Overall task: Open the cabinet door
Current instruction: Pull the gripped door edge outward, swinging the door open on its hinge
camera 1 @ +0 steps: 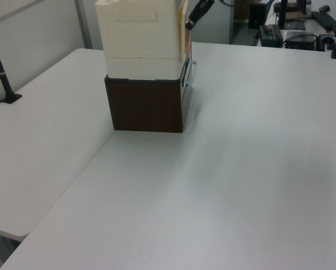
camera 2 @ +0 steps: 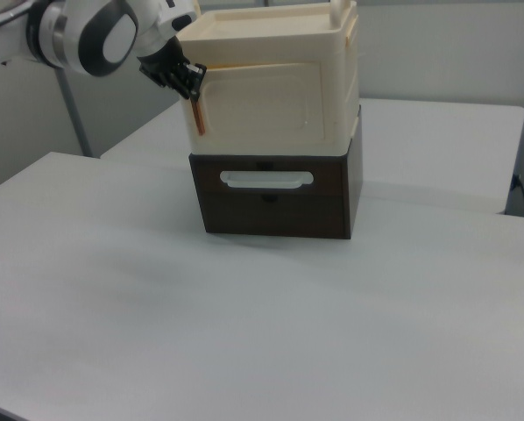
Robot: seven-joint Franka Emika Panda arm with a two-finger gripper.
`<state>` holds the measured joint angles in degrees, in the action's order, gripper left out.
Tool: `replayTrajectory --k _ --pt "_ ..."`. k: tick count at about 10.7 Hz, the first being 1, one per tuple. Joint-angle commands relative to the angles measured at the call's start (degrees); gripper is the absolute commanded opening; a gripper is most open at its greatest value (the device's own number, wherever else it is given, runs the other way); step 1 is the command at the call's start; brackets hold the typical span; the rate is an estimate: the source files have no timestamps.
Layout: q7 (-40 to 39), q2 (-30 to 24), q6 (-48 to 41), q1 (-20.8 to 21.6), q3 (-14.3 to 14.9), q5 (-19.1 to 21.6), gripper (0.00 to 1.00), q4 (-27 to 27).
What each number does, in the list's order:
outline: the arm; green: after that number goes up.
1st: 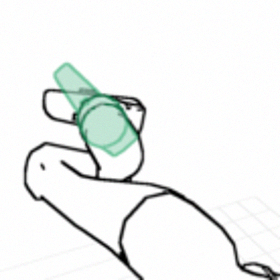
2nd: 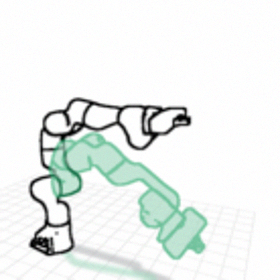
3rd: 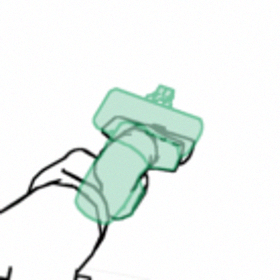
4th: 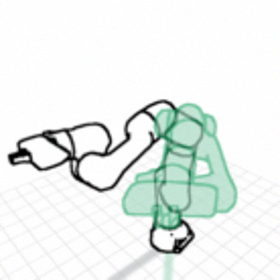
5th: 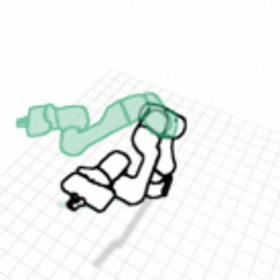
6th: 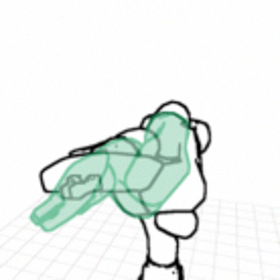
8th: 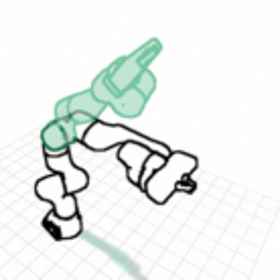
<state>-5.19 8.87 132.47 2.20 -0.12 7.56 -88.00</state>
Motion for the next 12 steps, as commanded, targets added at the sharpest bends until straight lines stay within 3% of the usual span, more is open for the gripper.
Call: replayTrajectory --k 1,5,7,9,12 --pt "-1.13 -3.85 -6.86 -5.09 0.73 -0.97 0.0 -2.62" --pt "-3.42 -7.0 -13.27 -9.82 0.73 -0.97 0.01 -4.01" --pt "-3.51 -8.77 -18.88 -13.17 0.82 -0.79 0.36 -4.29" --pt "-3.95 -9.65 -21.01 -16.67 1.43 -0.79 0.64 -4.29" --pt "-7.89 -9.31 -20.23 -21.17 3.27 -0.88 0.81 -4.2"
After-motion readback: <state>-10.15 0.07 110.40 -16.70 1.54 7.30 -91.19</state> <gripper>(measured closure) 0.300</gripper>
